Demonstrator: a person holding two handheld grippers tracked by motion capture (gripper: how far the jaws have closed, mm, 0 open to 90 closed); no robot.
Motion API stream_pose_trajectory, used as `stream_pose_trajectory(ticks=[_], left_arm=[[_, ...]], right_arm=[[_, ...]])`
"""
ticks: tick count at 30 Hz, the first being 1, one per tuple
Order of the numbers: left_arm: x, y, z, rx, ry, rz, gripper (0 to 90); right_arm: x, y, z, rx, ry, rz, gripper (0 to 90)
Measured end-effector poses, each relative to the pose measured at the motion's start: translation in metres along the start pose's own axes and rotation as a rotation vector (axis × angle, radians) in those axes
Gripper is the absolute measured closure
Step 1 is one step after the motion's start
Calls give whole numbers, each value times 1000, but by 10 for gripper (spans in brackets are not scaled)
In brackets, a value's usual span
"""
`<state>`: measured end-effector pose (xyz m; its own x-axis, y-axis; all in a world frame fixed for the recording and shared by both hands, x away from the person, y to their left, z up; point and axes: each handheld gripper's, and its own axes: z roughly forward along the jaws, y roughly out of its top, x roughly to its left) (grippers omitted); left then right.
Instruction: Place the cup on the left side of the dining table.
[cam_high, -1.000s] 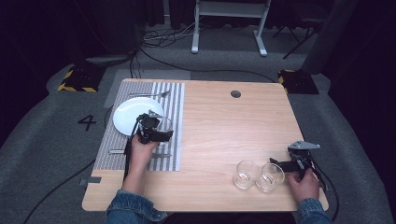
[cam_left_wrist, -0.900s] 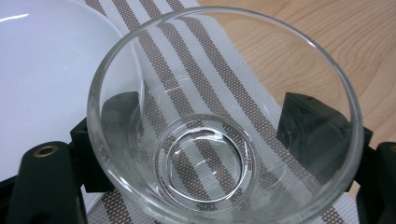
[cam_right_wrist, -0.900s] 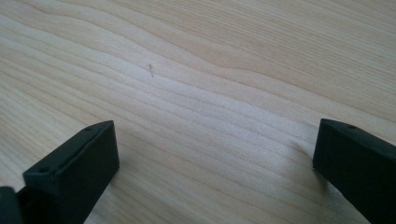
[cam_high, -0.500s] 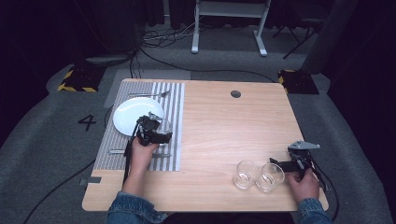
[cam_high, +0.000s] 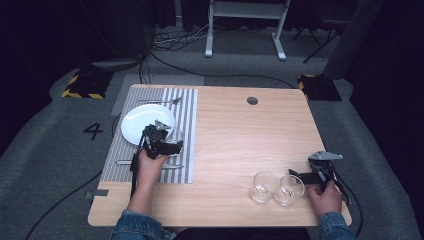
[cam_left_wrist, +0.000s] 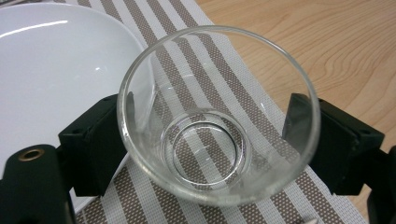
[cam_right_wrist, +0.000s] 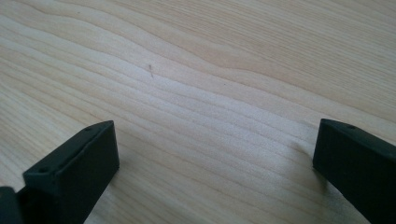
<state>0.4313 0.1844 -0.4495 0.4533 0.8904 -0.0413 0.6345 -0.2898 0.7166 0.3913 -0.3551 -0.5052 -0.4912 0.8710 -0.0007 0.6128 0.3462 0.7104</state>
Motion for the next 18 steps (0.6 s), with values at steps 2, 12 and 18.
stream_pose_trajectory(ticks=[2, 12, 18], left_arm=[[-2, -2, -7, -18, 4, 8, 154], [-9, -13, -41, -78, -11, 25, 152], [-10, -26, -60, -73, 21, 62, 151]], right_arm=[[0, 0, 0, 0, 1, 0, 6], [0, 1, 1, 0, -1, 0, 6], [0, 1, 1, 0, -1, 0, 6]])
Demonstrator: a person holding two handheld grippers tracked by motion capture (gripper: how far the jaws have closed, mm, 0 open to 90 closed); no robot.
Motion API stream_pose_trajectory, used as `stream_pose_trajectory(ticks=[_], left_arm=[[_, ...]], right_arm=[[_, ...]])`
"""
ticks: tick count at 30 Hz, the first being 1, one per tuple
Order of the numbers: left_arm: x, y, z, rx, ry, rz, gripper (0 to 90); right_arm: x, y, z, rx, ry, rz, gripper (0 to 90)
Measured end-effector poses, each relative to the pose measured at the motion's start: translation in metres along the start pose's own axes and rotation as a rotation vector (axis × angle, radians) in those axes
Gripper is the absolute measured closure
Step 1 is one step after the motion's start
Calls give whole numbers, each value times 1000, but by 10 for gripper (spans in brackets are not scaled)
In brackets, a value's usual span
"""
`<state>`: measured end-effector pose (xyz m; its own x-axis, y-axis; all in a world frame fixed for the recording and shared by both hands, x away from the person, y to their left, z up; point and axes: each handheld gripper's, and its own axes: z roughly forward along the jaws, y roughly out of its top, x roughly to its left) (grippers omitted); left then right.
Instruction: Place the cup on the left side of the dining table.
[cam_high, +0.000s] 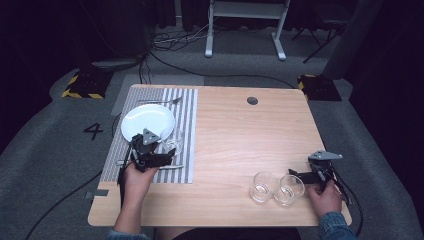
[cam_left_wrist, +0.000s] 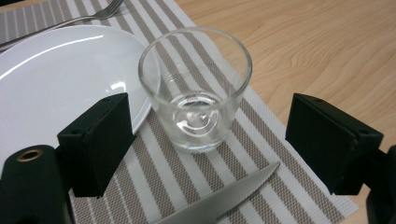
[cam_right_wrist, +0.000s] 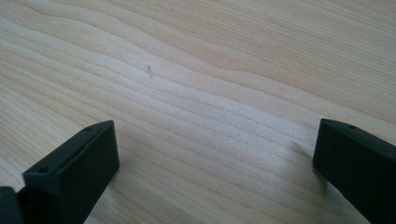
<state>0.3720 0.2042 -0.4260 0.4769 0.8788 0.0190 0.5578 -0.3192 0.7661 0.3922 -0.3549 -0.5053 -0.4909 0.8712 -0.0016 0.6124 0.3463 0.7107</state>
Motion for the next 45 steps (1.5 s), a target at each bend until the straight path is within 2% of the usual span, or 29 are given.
stream_pose_trajectory(ticks=[8, 13, 16, 23, 29, 37, 40, 45], left_arm=[[3, -21, -22, 2, 0, -15, 151], [7, -35, -34, 6, -8, -39, 150], [8, -44, -42, 16, -10, -36, 150], [11, -61, -54, 35, -20, -57, 151], [12, -73, -59, 70, -27, -62, 151], [14, -89, -65, 116, -28, -89, 151], [15, -95, -65, 143, -32, -105, 151], [18, -106, -60, 182, -35, -105, 152]], right_arm=[[0, 0, 0, 0, 0, 0, 6], [0, 0, 0, 0, 0, 0, 6], [0, 0, 0, 0, 0, 0, 6], [0, 0, 0, 0, 0, 0, 6], [0, 0, 0, 0, 0, 0, 6], [0, 0, 0, 0, 0, 0, 6], [0, 0, 0, 0, 0, 0, 6], [0, 0, 0, 0, 0, -1, 6]])
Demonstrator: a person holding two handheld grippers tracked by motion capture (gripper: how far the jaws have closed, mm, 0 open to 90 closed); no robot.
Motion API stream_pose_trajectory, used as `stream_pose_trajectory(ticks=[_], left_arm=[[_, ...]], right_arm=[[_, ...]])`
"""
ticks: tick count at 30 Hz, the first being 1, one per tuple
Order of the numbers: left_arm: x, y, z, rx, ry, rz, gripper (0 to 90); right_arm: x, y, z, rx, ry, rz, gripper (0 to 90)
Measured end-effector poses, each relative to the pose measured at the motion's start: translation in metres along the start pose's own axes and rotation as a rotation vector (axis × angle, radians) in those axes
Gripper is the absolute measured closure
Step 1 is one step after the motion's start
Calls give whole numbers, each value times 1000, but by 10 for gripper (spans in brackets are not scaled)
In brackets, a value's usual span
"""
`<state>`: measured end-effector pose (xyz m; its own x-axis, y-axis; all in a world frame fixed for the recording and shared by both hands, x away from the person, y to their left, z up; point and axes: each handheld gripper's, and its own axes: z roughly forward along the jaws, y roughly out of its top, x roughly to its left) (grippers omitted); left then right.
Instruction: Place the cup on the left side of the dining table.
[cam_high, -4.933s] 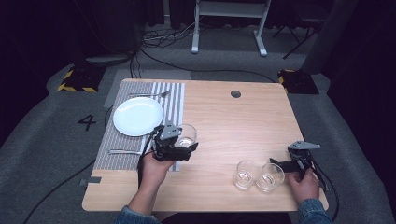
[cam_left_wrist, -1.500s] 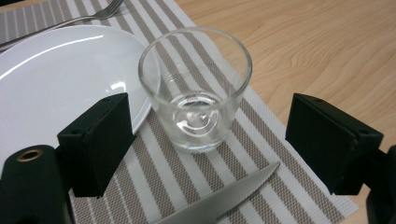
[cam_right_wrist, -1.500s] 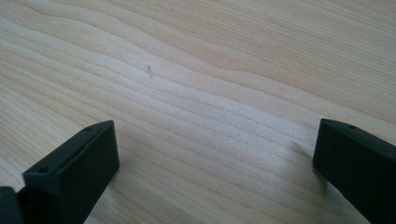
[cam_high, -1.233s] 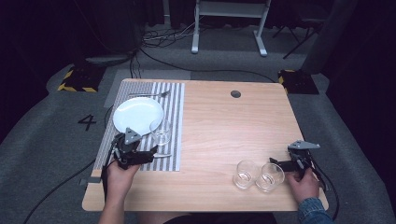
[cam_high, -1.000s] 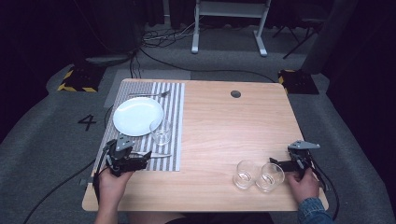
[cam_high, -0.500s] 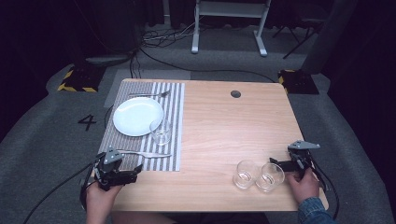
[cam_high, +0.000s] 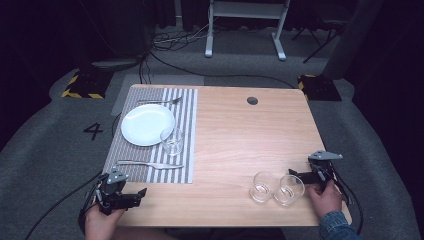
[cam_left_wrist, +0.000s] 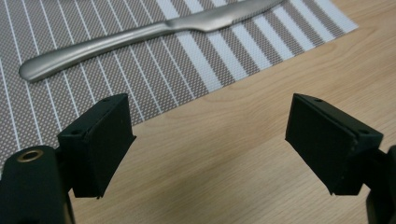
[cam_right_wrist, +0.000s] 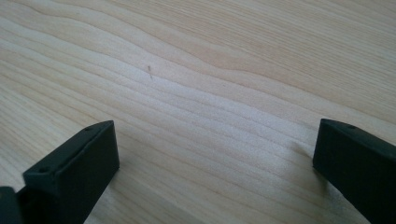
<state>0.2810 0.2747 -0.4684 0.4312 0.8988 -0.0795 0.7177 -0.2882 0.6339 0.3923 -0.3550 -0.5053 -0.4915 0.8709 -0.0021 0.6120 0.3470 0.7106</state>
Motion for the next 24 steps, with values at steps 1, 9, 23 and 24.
stream_pose_trajectory(ticks=[1, 9, 23, 24], left_arm=[[1, -2, 2, 8, -5, -3, 152], [6, -13, 13, 55, -3, -24, 152], [10, -34, 19, -54, 30, 34, 92], [11, -38, 21, -86, 21, 44, 74]], right_arm=[[0, 0, 0, 0, 0, 0, 6], [0, 0, 0, 0, 0, 0, 6], [0, 0, 0, 0, 1, 0, 6], [0, 0, 0, 0, 1, 0, 6]])
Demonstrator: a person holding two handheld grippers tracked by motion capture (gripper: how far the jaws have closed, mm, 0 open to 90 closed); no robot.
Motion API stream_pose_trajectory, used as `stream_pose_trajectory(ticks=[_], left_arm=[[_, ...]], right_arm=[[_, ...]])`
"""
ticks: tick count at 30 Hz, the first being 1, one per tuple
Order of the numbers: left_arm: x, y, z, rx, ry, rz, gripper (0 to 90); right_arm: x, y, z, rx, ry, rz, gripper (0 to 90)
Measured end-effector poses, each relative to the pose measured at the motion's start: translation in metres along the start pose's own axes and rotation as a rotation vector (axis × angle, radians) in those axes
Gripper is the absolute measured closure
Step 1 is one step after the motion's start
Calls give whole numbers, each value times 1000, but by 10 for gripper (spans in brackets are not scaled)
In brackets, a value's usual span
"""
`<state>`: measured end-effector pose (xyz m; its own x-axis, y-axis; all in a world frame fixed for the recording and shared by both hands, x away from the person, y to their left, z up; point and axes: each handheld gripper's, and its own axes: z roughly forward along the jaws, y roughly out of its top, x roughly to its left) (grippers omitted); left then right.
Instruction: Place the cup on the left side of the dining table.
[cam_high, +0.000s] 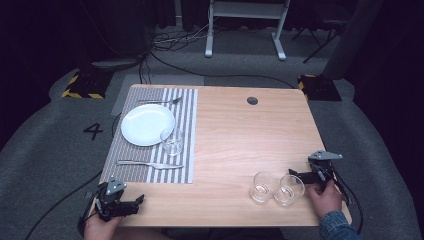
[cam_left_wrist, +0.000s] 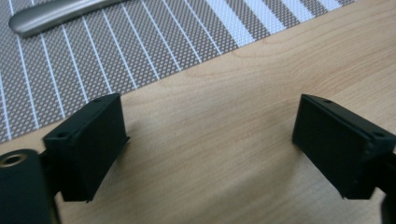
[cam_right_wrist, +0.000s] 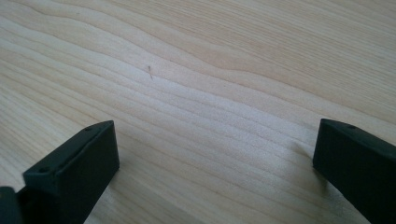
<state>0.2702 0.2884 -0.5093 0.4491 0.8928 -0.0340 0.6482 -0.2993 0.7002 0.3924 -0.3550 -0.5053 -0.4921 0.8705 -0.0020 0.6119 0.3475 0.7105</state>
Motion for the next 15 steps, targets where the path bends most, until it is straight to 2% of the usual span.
stream_pose_trajectory(ticks=[2, 3, 15], left_arm=[[1, -3, 2, -35, -10, 11, 36], [1, -3, 3, -37, -12, 17, 27], [0, -1, 4, -23, -15, 19, 7]], right_arm=[[0, 0, 0, 0, 0, 1, 6], [0, 0, 0, 0, 0, 1, 6], [0, 0, 0, 0, 0, 0, 6]])
